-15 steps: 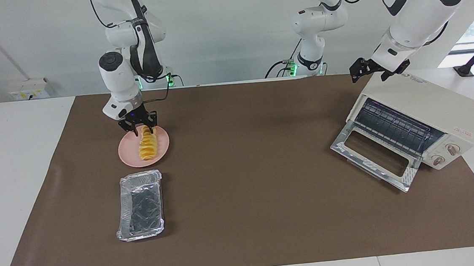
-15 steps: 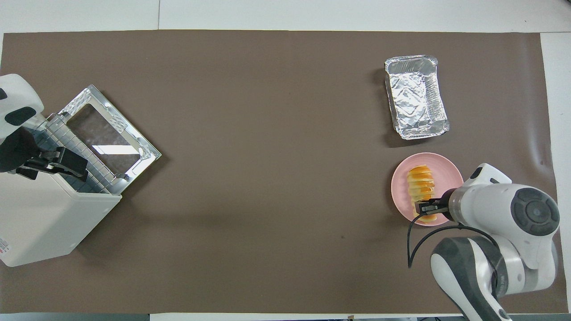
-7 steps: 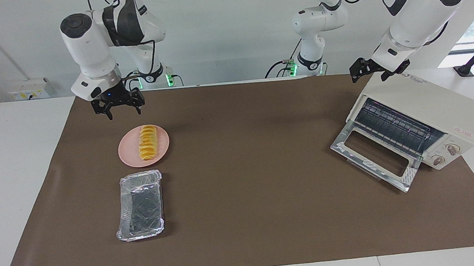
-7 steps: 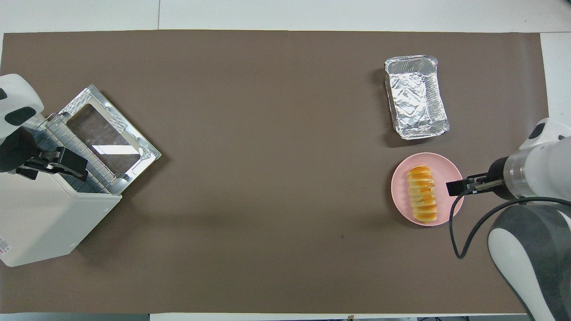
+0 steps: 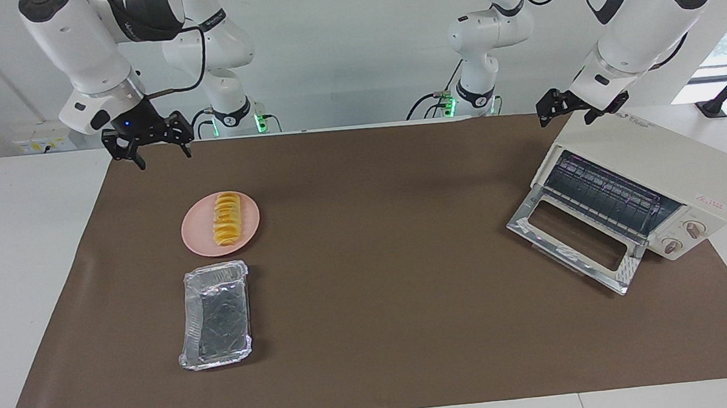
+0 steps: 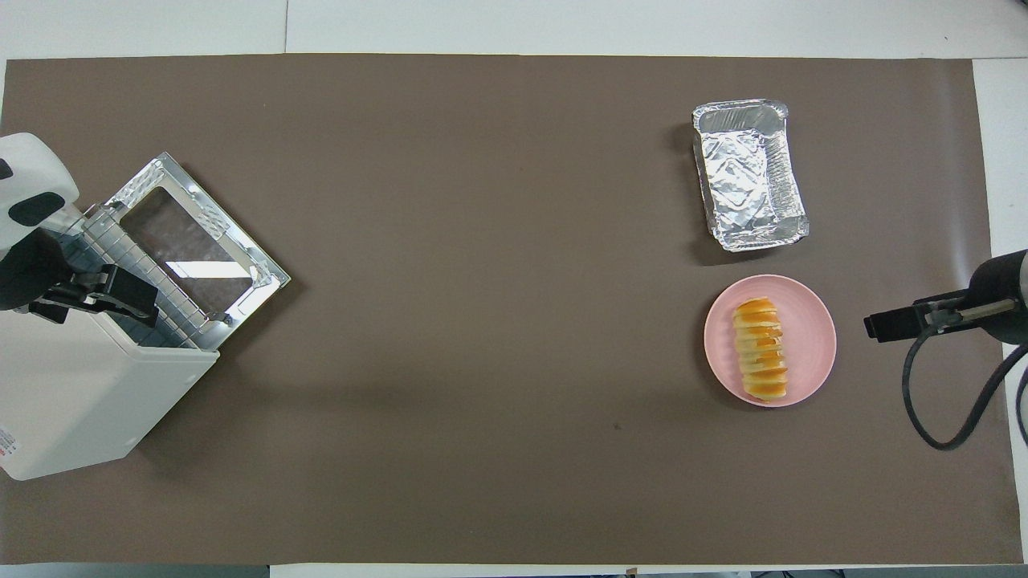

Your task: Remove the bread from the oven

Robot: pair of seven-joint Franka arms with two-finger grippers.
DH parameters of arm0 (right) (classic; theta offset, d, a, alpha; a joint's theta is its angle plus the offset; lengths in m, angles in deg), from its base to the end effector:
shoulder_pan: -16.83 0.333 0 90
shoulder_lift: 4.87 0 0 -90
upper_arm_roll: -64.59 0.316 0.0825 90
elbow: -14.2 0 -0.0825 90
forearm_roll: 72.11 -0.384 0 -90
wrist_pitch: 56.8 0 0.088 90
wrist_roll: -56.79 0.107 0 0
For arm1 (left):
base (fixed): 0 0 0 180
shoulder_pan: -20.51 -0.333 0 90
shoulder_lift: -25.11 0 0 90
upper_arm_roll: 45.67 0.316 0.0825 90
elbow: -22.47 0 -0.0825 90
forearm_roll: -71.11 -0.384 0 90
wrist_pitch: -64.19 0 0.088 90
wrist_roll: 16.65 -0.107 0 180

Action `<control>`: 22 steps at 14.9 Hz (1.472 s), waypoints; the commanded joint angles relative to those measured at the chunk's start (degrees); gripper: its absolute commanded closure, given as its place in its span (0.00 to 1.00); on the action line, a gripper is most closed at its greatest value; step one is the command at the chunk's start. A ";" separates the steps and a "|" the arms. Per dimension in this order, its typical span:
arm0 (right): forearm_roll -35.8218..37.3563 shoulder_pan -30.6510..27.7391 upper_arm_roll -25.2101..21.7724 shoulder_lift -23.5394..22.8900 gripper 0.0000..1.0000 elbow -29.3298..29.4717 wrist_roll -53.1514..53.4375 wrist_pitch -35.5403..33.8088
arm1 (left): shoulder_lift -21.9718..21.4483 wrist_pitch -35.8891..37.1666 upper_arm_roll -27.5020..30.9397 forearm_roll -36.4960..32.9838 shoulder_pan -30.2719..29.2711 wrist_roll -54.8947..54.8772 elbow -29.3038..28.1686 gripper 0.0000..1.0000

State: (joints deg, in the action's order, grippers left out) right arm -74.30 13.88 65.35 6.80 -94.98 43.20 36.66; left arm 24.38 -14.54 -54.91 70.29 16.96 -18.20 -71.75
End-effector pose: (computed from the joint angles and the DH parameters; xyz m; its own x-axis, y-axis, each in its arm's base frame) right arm 0.4884 -0.0143 0.5779 0.9790 0.1949 -0.0604 0.1920 -0.9801 -0.0508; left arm 0.5222 -0.0508 0.5830 0.9595 -0.1194 -0.2553 -0.1260 -0.9920 -0.0094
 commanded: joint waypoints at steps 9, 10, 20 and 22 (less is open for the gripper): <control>1.58 -2.32 -0.06 -8.86 0.00 15.66 1.81 -11.02 | -0.06 0.94 -0.08 0.47 -0.41 -0.04 0.62 0.00; 2.71 -2.06 -0.06 -8.86 0.00 15.57 1.99 -11.02 | -0.06 0.94 -0.08 0.47 -0.41 -0.04 0.62 0.00; 3.78 -2.40 -0.06 -9.21 0.00 17.94 2.52 -10.32 | -0.06 0.94 -0.08 0.47 -0.41 -0.04 0.62 0.00; 3.78 -2.40 -0.06 -9.21 0.00 17.85 2.43 -10.32 | -0.06 0.94 -0.08 0.47 -0.41 -0.04 0.62 0.00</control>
State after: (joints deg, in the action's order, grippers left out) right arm -70.60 11.93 64.96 -2.51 -77.33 44.88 26.15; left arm 24.38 -14.54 -54.91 70.29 16.96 -18.20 -71.75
